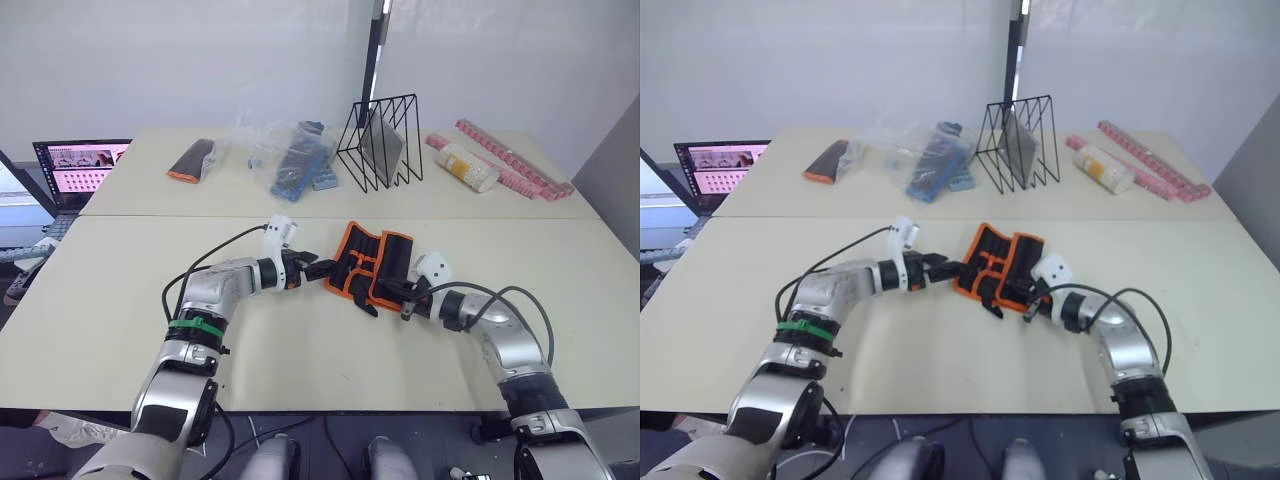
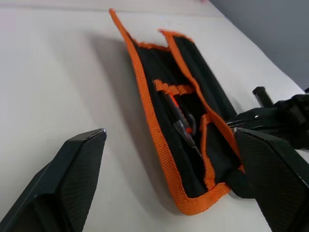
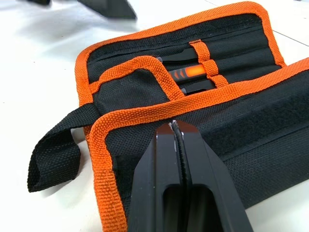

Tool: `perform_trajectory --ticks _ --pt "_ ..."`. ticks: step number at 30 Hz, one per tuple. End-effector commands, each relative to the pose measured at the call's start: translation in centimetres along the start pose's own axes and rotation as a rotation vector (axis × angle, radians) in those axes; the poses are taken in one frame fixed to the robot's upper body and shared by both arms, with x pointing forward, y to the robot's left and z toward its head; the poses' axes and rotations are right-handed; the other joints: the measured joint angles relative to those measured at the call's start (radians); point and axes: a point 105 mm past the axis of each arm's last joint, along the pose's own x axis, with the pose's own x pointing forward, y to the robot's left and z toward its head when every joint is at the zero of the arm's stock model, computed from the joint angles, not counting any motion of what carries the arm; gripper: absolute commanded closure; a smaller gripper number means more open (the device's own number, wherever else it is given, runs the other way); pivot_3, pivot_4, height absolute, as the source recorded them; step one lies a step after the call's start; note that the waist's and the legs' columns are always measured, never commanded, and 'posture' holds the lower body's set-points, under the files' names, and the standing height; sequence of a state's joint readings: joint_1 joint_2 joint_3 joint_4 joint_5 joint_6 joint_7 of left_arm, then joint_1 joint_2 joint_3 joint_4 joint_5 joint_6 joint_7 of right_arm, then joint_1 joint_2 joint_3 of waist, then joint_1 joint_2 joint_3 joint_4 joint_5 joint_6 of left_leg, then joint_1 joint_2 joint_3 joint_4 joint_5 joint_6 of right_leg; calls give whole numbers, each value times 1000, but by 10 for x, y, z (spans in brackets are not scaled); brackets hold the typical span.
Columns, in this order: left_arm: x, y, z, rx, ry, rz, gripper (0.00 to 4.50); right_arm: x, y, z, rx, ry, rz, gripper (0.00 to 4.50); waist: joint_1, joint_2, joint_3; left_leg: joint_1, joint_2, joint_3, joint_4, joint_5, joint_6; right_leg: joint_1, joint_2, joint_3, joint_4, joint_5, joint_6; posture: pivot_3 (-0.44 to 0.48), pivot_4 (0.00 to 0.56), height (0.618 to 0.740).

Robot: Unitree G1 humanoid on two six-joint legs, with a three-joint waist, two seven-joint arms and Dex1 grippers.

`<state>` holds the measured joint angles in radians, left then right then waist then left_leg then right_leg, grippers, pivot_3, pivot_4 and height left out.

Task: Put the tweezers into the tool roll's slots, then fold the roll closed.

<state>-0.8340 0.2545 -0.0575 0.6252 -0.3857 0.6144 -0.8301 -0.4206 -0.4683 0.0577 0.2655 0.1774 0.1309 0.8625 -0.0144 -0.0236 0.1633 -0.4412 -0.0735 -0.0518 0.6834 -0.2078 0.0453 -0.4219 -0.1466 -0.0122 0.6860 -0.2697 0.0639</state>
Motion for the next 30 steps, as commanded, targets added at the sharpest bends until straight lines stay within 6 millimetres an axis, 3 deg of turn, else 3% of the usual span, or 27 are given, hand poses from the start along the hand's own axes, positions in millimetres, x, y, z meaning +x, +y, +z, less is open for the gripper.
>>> perform_trajectory --ticks 1,7,15,19,25,30 --pt "10 -12 4 47 6 -67 0 -1 1 2 -7 3 -10 4479 1 0 0 0 0 0 0 0 0 0 0 0 0 0 0 0 150 687" --pt "16 -18 1 -13 -12 -106 1807 -3 -2 5 -16 0 -43 4500 5 0 0 0 -1 0 0 0 0 0 -1 0 0 0 0 0 150 687" --pt "9 -7 9 -75 -53 -50 4469 -1 1 8 -18 -3 -46 4500 2 0 0 0 -1 0 0 0 0 0 -1 0 0 0 0 0 150 687" --pt "3 -3 13 -38 -34 -31 4469 4 3 17 -27 -17 -45 4500 2 0 0 0 -1 0 0 0 0 0 -1 0 0 0 0 0 150 687" --pt "-25 2 26 4 2 -49 4469 12 5 43 -22 -97 -42 4500 -10 0 0 -1 1 0 -1 0 0 -2 1 1 1 0 0 0 150 687" --pt "-31 4 31 65 53 -42 4469 23 9 43 -1 -119 -19 4500 0 0 0 -1 0 0 0 0 0 -2 0 0 1 0 0 0 150 687"
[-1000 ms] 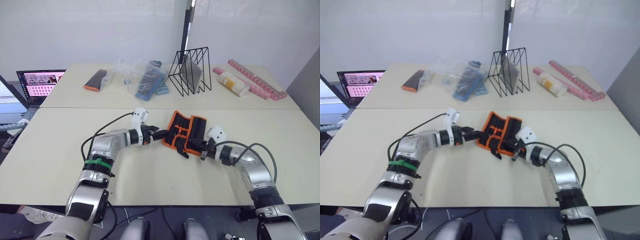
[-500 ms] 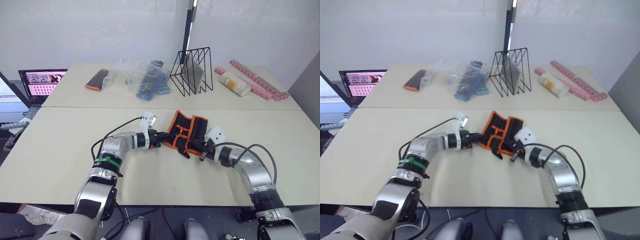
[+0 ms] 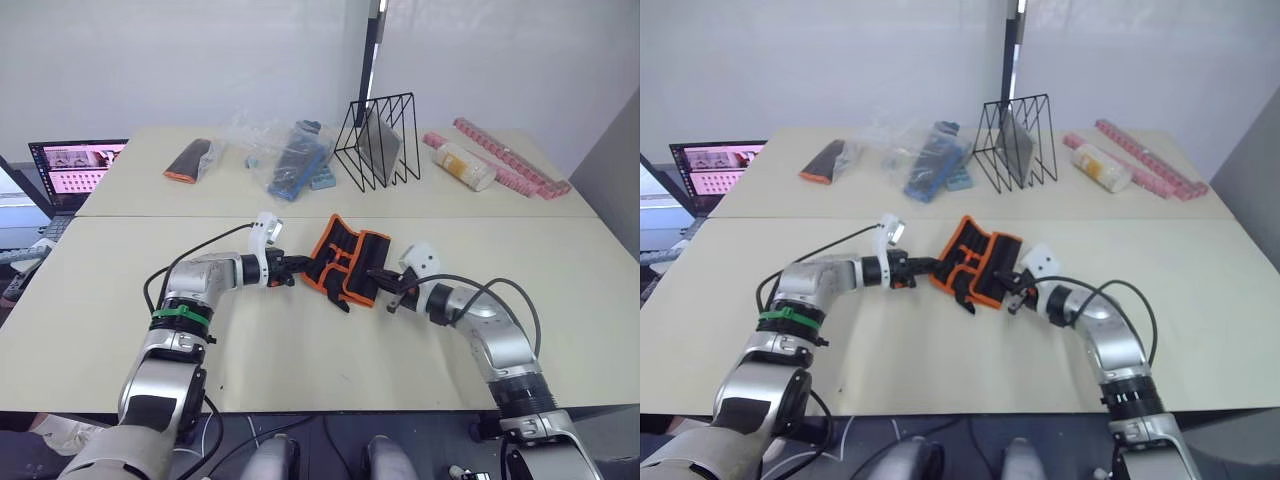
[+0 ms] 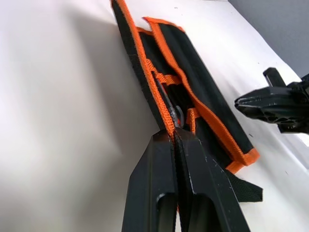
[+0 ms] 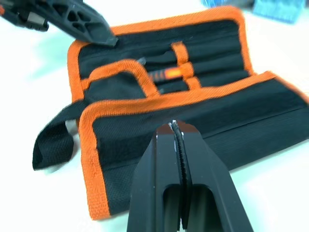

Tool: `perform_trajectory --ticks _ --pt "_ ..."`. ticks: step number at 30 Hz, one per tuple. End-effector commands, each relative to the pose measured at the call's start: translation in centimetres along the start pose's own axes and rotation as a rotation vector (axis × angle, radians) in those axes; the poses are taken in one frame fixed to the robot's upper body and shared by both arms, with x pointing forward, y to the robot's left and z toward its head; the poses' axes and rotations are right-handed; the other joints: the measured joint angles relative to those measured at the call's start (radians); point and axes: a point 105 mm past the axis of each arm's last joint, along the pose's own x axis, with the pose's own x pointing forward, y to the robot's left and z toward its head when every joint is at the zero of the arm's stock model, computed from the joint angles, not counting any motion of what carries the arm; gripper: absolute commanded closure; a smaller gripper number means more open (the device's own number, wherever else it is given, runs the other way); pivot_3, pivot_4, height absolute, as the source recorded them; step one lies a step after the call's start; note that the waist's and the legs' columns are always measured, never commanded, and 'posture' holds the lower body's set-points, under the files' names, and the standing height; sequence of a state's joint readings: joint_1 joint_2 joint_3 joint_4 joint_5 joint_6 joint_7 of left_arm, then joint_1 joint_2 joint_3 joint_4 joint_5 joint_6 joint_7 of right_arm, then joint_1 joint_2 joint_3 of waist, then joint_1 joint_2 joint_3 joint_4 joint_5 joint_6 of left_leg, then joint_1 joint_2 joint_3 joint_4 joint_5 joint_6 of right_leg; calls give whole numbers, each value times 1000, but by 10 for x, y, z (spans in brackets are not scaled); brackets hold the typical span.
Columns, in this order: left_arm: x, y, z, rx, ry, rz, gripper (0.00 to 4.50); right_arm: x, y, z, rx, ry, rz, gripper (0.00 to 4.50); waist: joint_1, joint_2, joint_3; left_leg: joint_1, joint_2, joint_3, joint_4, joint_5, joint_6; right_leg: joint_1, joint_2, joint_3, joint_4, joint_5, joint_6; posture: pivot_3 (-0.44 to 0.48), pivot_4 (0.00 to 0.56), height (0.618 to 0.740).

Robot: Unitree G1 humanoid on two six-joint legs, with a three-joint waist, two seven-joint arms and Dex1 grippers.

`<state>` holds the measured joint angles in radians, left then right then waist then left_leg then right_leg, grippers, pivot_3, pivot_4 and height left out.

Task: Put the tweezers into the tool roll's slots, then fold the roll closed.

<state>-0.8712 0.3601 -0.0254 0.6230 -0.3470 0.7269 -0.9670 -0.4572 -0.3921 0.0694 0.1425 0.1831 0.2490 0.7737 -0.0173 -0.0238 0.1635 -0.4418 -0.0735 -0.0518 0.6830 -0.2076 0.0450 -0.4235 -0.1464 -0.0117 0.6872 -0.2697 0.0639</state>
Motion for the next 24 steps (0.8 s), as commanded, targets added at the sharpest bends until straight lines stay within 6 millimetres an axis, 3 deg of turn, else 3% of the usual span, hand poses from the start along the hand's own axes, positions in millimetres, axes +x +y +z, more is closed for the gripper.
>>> perform_trajectory --ticks 1,4,12,16,19,24 --pt "1 -9 21 99 2 -29 4469 6 1 9 -23 -41 15 4500 6 0 0 0 0 0 0 0 0 0 0 0 0 0 0 0 150 687" --pt "6 -15 29 142 11 -50 4469 14 1 10 -10 -55 14 4500 7 0 0 0 -1 0 1 0 0 0 -1 0 0 0 0 0 150 687" --pt "25 -46 48 213 -10 -160 4469 17 -7 -23 -29 93 -18 4500 3 0 0 0 -1 0 1 0 0 0 0 0 0 0 0 0 150 687" --pt "39 -70 38 346 66 -229 4469 16 -6 -30 -23 98 -24 4500 5 0 0 0 -1 0 1 0 0 1 0 0 1 0 0 0 150 687" --pt "47 -71 20 482 154 -216 4469 14 -9 -27 -6 79 -42 4500 5 0 0 0 -1 0 1 0 0 1 -1 0 1 0 0 0 150 687" --pt "55 -87 11 476 153 -278 4469 2 -19 -19 32 19 -80 4500 6 0 0 0 -1 0 1 0 0 1 -1 0 1 0 0 0 150 687"
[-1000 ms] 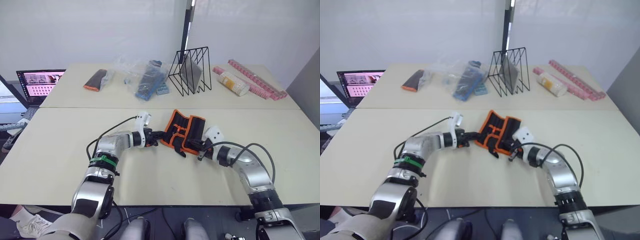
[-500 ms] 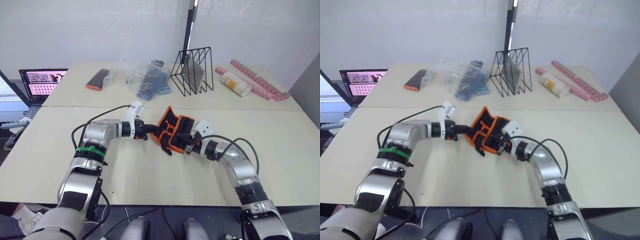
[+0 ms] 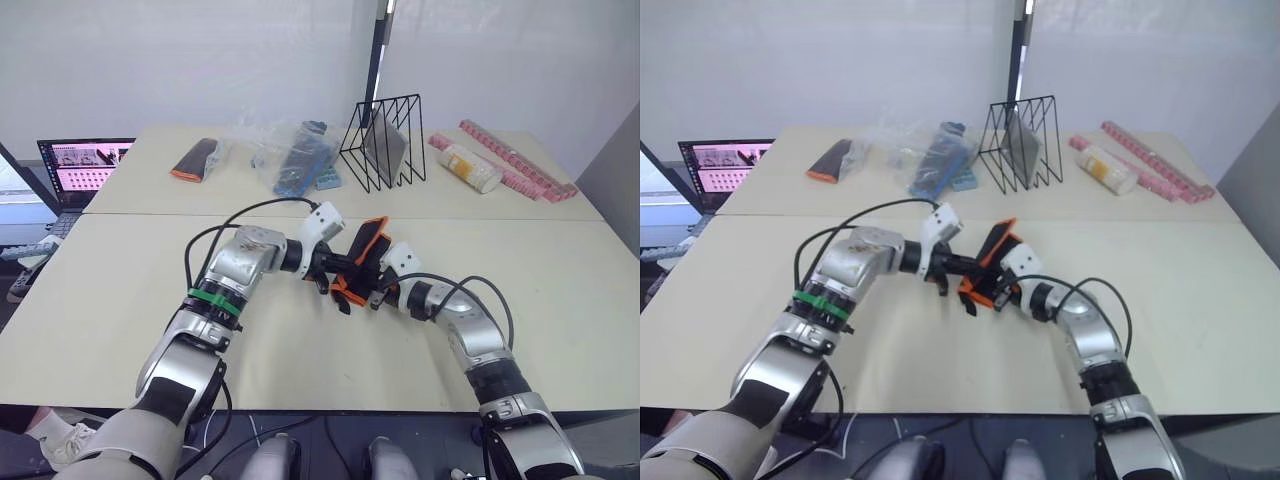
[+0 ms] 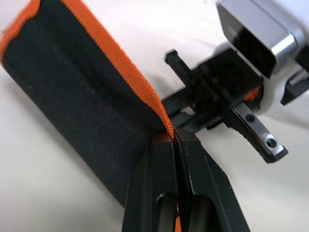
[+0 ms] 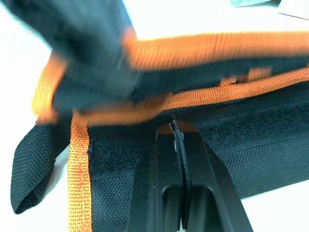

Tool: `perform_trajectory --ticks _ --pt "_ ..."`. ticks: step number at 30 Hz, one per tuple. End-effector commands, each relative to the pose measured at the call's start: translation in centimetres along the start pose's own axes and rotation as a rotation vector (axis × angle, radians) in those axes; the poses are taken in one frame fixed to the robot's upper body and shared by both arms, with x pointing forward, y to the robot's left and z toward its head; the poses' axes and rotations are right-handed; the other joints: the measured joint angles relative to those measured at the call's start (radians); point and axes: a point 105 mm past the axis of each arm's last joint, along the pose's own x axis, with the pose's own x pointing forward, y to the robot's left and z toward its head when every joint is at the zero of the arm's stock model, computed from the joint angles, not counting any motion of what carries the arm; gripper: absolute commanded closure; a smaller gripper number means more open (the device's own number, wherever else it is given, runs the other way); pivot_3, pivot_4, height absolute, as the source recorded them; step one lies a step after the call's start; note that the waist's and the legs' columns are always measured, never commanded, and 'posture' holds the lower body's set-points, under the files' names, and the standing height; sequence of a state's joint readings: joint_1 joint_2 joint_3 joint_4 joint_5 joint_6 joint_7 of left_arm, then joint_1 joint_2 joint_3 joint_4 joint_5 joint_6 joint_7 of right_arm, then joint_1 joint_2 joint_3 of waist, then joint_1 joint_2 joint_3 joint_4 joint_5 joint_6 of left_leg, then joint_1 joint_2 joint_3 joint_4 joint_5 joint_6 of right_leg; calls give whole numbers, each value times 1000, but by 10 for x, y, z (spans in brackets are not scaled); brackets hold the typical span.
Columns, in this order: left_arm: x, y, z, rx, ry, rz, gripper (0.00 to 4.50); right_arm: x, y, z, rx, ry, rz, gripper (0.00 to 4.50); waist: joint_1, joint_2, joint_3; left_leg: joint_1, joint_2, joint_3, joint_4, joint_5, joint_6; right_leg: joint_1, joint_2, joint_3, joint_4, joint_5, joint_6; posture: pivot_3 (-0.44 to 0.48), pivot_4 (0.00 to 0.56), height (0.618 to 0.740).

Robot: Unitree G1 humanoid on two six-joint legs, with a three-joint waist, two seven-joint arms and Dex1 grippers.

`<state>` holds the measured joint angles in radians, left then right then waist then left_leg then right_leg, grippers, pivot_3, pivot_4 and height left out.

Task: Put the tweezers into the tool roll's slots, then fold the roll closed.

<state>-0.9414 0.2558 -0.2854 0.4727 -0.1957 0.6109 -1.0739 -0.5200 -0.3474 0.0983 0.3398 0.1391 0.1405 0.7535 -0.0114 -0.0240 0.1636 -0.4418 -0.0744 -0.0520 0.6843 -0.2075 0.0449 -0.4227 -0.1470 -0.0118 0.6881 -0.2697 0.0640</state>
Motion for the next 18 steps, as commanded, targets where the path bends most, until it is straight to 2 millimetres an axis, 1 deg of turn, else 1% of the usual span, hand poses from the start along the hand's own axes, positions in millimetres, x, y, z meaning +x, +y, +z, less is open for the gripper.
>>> perform_trajectory --ticks 1,3,5,9,15,18 --pt "4 -9 8 70 -7 -33 4469 -18 -18 0 28 -14 -76 4500 1 0 0 0 0 0 0 0 0 0 0 0 0 0 0 0 150 687" --pt "4 -6 6 72 -6 -14 4469 -28 -27 5 41 -41 -98 4500 1 0 0 0 0 0 0 0 0 0 0 0 0 0 0 0 150 687" --pt "2 -1 10 60 -28 9 4469 -37 -34 15 58 -85 -110 4500 0 0 0 0 0 0 0 0 0 0 0 0 0 0 0 0 150 687" --pt "1 2 14 50 -48 26 4469 -49 -43 30 48 -131 -114 4500 -3 0 0 0 0 0 0 0 0 0 0 0 0 0 0 0 150 687" --pt "11 -1 11 12 -53 11 4469 -54 -51 45 1 -155 -136 4500 -3 0 0 0 0 0 0 0 0 0 0 0 0 0 0 0 150 687" --pt "17 3 0 31 7 43 4469 -54 -49 54 -11 -187 -131 4500 -1 0 0 0 0 0 0 0 0 0 0 0 0 0 0 0 150 687"
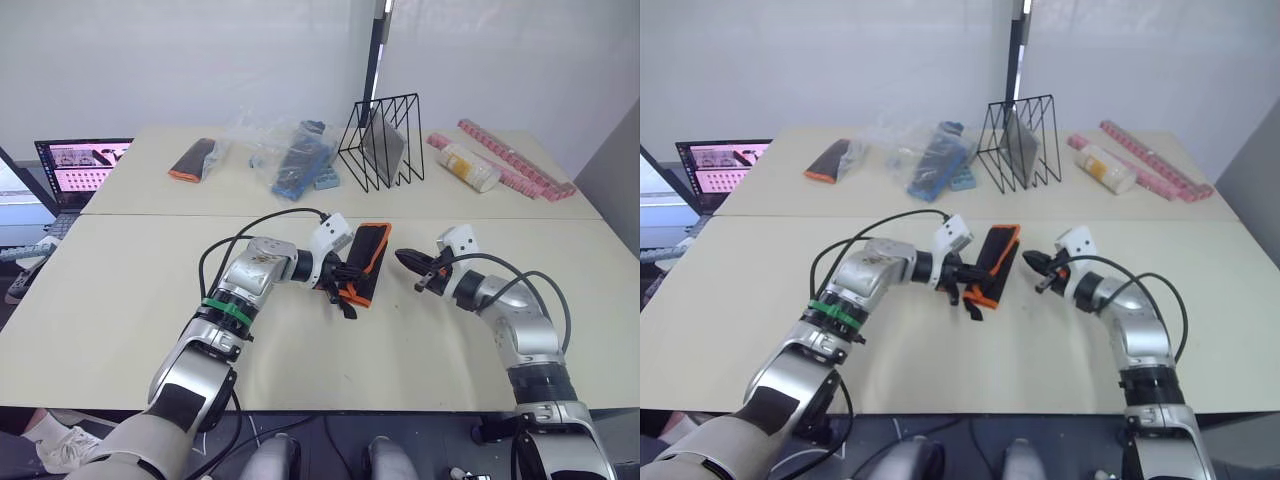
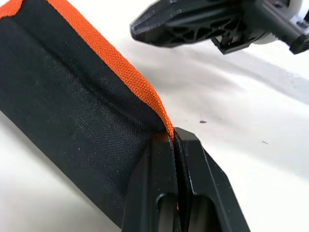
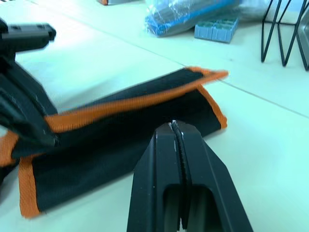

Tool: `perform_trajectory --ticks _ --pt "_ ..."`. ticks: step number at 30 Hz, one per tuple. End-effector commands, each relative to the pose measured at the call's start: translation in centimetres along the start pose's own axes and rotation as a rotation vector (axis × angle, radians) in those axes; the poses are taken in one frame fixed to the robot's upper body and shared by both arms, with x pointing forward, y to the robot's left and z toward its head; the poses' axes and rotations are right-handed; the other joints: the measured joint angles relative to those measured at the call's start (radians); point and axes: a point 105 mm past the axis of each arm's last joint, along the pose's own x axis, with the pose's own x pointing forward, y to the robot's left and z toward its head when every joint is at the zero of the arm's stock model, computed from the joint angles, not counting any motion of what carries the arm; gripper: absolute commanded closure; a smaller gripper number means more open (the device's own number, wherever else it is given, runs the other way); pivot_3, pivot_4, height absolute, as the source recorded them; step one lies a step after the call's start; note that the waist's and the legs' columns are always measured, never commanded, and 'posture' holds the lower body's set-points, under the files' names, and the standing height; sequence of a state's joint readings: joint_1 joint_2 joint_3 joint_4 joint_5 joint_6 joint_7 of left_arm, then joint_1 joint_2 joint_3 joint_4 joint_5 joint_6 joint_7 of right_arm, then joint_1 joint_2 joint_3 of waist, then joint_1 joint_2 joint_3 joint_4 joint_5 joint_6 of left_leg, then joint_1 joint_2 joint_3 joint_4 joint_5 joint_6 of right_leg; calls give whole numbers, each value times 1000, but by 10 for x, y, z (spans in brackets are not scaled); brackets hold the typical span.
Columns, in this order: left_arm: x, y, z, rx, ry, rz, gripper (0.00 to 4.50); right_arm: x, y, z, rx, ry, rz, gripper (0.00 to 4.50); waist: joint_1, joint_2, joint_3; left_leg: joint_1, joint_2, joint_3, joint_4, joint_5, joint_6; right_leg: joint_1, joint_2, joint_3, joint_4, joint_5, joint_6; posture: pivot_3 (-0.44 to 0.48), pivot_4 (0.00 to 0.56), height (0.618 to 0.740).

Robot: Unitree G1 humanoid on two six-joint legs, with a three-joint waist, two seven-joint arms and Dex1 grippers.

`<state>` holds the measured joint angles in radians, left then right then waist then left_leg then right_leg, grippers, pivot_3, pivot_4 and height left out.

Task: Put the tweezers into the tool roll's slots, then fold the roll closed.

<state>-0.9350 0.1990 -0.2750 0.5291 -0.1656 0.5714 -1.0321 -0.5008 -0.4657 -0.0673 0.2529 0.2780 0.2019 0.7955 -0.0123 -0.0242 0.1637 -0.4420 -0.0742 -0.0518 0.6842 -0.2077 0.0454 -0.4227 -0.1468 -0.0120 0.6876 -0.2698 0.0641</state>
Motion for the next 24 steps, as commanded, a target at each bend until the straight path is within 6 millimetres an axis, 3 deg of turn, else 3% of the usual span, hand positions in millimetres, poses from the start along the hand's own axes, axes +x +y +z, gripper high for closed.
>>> perform_trajectory --ticks 1,12,17,24 --pt "4 3 3 49 25 29 4469 -2 -3 30 -50 -97 -8 4500 0 0 0 0 0 0 0 0 0 0 0 0 0 0 0 0 150 687" --pt "18 7 -22 35 119 57 4469 9 8 49 -71 -155 27 4500 1 0 0 0 0 0 0 0 0 0 0 0 0 0 0 0 150 687" --pt "16 9 -26 5 126 68 4469 29 13 34 -207 -40 58 4500 1 0 0 0 0 0 1 0 0 1 0 0 0 0 0 0 150 687" --pt "5 10 -23 -18 101 82 2285 42 12 26 -182 -17 80 4500 -3 0 0 0 0 0 2 0 0 1 0 0 1 0 0 0 150 687"
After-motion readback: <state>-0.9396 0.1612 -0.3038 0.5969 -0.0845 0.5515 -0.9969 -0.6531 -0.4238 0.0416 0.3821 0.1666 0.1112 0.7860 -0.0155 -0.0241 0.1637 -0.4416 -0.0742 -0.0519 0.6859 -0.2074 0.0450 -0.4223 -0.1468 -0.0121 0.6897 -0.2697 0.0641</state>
